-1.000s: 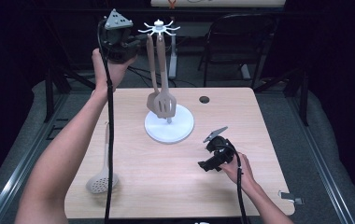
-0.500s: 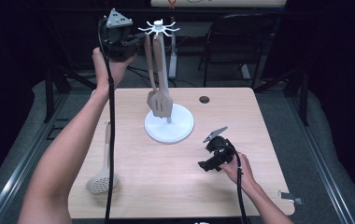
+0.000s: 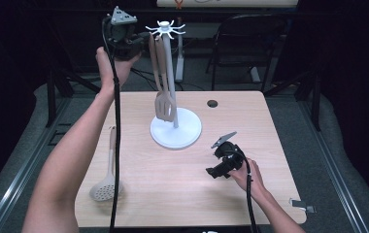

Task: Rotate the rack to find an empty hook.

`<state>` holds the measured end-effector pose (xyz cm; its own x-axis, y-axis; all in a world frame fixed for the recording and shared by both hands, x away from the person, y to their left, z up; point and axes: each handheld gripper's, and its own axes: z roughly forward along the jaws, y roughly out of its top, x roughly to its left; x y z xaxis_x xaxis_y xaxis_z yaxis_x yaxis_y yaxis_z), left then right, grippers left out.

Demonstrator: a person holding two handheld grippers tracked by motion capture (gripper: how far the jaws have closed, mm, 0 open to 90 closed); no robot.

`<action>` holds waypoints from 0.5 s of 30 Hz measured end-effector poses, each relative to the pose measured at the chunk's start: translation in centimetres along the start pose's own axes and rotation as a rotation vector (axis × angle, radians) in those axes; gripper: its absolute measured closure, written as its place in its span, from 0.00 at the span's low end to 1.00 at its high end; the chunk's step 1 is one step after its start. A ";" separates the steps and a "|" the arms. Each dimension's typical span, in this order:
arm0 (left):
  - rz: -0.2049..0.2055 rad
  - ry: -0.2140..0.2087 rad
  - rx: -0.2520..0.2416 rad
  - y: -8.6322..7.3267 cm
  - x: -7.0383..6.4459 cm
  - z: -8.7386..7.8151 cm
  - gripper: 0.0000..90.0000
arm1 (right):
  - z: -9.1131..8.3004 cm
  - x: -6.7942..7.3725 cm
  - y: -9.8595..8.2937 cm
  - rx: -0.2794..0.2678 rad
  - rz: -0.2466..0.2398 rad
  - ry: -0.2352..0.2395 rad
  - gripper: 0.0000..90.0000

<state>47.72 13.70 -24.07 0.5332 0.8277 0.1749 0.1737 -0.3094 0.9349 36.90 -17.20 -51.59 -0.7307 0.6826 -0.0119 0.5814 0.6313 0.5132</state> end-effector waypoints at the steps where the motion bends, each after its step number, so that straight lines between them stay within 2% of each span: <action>1: -0.002 0.000 0.002 0.0 0.0 0.0 1.00 | 0.0 0.0 0.0 -0.001 0.001 0.001 0.12; 5: -0.004 0.000 0.004 0.0 0.0 -0.1 1.00 | 0.0 0.0 0.0 -0.010 0.006 0.008 0.12; 7: -0.006 -0.005 -0.006 -0.1 0.0 -0.3 1.00 | -0.1 -0.1 0.0 -0.003 -0.009 -0.004 0.12; 11: -0.005 -0.023 -0.026 -0.2 -0.2 -1.3 1.00 | -0.1 0.0 0.0 0.001 -0.005 -0.002 0.12; 12: -0.005 -0.029 -0.034 -0.2 -0.3 -1.5 1.00 | -0.1 0.0 0.0 -0.004 -0.002 0.010 0.12; 15: 0.006 -0.042 -0.046 -0.2 -0.6 -2.1 1.00 | 0.1 0.1 -0.1 -0.029 0.012 -0.002 0.12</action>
<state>45.58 14.24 -23.76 0.5688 0.8051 0.1679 0.1327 -0.2914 0.9474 36.79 -17.12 -51.69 -0.7233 0.6905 -0.0070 0.5792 0.6121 0.5384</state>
